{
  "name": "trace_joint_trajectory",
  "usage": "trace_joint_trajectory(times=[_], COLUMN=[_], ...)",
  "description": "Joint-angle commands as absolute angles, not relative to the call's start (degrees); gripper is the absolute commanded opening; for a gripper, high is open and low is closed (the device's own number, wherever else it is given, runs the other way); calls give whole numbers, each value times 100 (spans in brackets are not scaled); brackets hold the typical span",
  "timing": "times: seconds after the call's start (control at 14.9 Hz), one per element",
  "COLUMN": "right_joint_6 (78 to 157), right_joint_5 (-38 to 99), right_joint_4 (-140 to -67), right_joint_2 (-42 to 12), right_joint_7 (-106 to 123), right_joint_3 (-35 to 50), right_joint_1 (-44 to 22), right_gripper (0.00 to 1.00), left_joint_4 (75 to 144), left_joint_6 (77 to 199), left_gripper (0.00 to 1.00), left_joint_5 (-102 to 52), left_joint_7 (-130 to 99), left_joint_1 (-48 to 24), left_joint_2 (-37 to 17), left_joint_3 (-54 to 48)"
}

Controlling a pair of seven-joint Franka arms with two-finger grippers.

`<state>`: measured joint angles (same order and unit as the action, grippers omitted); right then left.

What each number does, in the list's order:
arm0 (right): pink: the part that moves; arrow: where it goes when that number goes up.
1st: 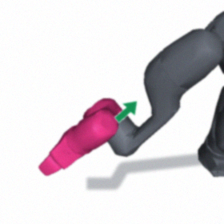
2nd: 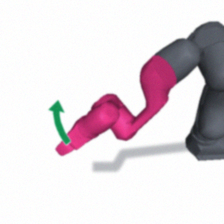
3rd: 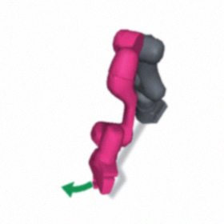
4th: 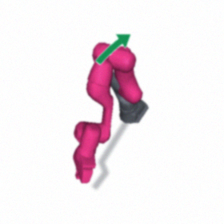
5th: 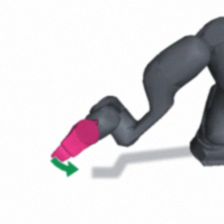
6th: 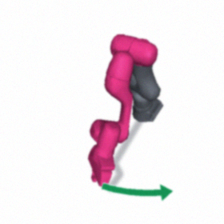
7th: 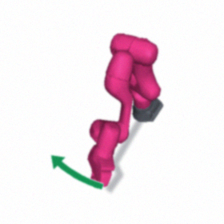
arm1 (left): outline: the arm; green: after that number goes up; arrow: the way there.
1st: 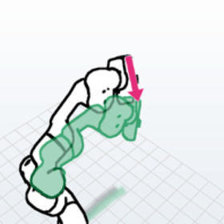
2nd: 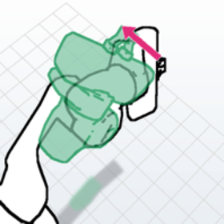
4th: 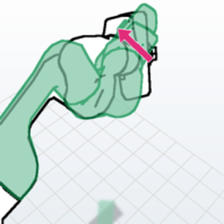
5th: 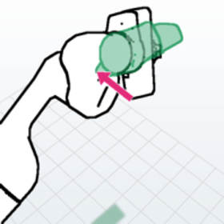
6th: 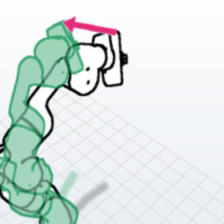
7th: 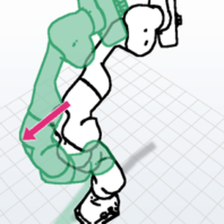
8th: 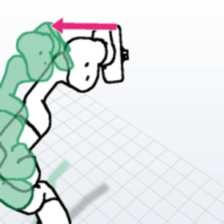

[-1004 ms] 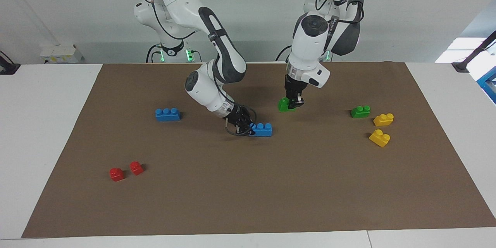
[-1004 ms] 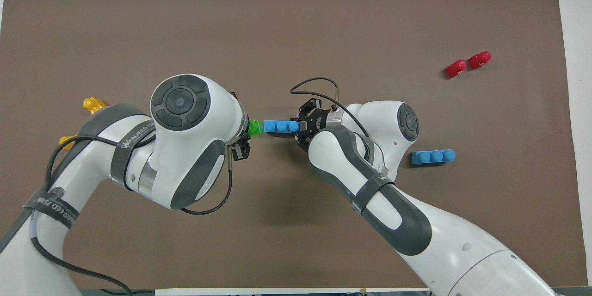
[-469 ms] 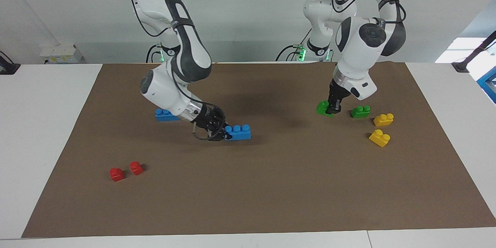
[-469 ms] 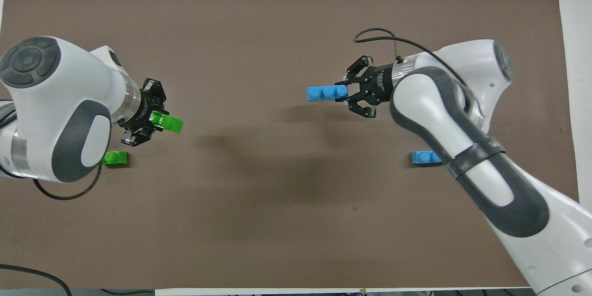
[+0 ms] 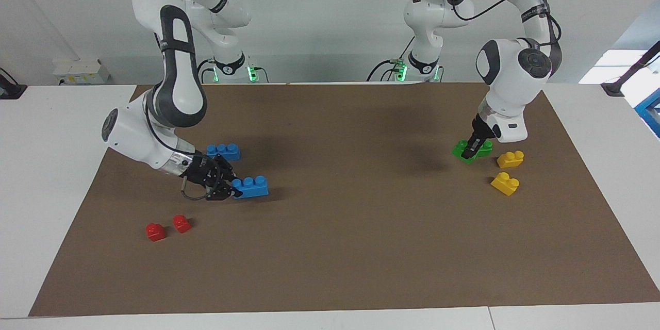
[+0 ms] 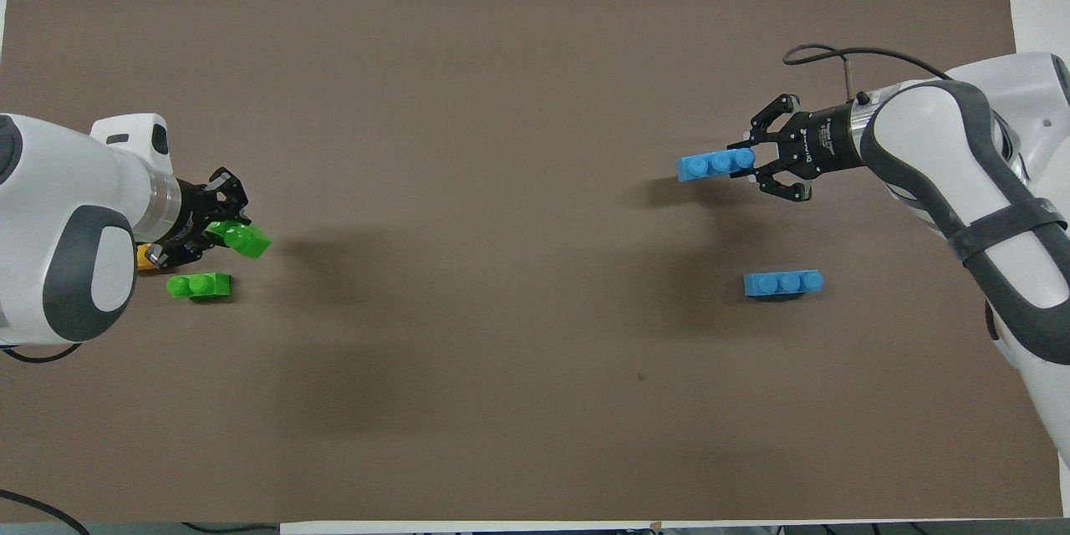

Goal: Remove green block with left arm and hold with right
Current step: 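Lower the green brick with the left gripper while the right gripper lowers blue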

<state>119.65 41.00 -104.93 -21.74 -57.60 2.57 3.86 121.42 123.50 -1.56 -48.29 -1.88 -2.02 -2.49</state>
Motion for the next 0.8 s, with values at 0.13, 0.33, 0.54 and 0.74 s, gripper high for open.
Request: trace_joint_trajectory(times=[0.13,0.33,0.54,0.74], right_joint_6=[11787,11699,11750,11760], right_joint_5=[3973,3946,3920,3920], right_joint_4=[-10793,-10907,-11082,-11153], right_joint_2=[-2171,-2145,-2092,-2074], right_joint_7=[-5081,-4896,-4887,-4896], right_joint_3=[352,343,343,343], right_joint_1=[939,1186,1265,1266], right_gripper=[0,0,0,0], left_joint_4=[12533,12525,12533,12542], left_joint_6=[13139,13332,13456,13780], left_gripper=[0,0,0,0], left_joint_5=[-193,-185,-185,-167], left_joint_7=[-4728,-4737,-4938,-5948], left_joint_1=[-176,-150,-88,-88], left_joint_2=[-316,-448,-553,-676], left_joint_3=[-308,-299,-281,-281])
